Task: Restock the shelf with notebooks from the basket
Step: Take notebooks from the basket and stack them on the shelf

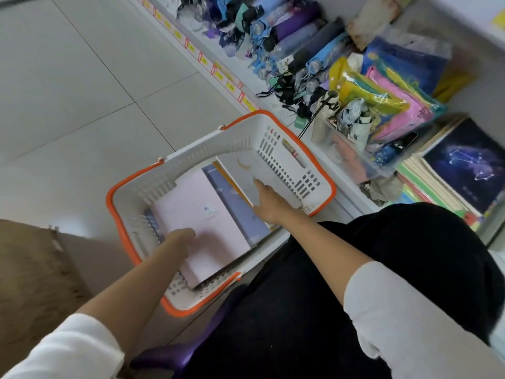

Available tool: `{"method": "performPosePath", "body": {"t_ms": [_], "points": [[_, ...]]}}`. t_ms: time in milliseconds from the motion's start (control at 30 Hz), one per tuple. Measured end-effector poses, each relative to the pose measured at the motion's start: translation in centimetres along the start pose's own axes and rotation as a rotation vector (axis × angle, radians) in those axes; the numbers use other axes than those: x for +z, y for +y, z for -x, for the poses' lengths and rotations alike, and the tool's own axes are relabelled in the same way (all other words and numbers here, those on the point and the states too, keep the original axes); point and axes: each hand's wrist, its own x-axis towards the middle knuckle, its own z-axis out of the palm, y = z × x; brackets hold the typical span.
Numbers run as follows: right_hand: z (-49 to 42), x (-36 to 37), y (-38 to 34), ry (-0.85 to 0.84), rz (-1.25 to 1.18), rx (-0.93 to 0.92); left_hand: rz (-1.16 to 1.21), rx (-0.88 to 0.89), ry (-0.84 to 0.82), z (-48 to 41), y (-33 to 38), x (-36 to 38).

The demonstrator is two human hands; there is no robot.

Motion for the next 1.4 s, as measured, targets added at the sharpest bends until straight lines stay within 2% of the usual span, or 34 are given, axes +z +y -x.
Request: {"method": "performPosePath", "body": {"t_ms": [133, 233, 333, 467, 533, 700, 800, 900, 1000, 1167, 1233, 1333, 1400], "points": [[-0.8, 1.0, 0.3, -0.013, -0.017, 0.003, 0.098, -0.020, -0.021, -0.7, 0.0, 0.0], [-1.7, 1.1, 0.8, -0.008, -0.081, 0.024, 0.191, -0.018, 0.052, -2.8, -1.3, -0.8], [-2.5, 1.1, 1.2, 0.020, -0.155, 0.044, 0.256, -0.021, 0.050, -2.0, -0.8, -1.5], [-3.2, 2.0, 1.8, 0.031, -0.176, 0.094, 0.264, 0.105, 0.081, -1.5, 0.7, -2.1], [-3.4, 2.9, 2.5, 0.011, -0.093, 0.098, 0.264, 0.152, 0.078, -1.7, 0.9, -2.8], [-3.4, 4.0, 3.8, 0.059, 0.142, 0.006, 0.343, 0.173, 0.044, -1.0, 1.0, -3.3], [-2.9, 2.2, 2.8, 0.076, 0.061, 0.014, 0.457, 0.122, 0.002, -0.2, 1.4, -3.6], [-1.9, 0.2, 0.2, 0.063, -0.098, -0.032, 0.533, 0.110, -0.130, 0.9, 1.6, -3.2], [-0.4, 0.6, -3.4, 0.019, -0.024, -0.163, 0.576, 0.172, -0.237, 2.2, 2.3, -2.1], [1.6, 3.2, -6.0, -0.106, 0.082, -0.291, 0.541, 0.210, -0.244, 2.5, 3.3, -2.2], [2.2, 3.5, -5.7, -0.150, 0.029, -0.269, 0.470, 0.211, -0.231, 2.4, 3.6, -2.2], [2.9, 2.9, -4.8, -0.222, -0.333, -0.125, 0.385, 0.236, -0.132, 3.7, 4.5, -2.1], [3.1, 1.5, -3.6, -0.188, -0.488, -0.039, 0.333, 0.285, -0.103, 4.8, 5.2, -2.2]]}}
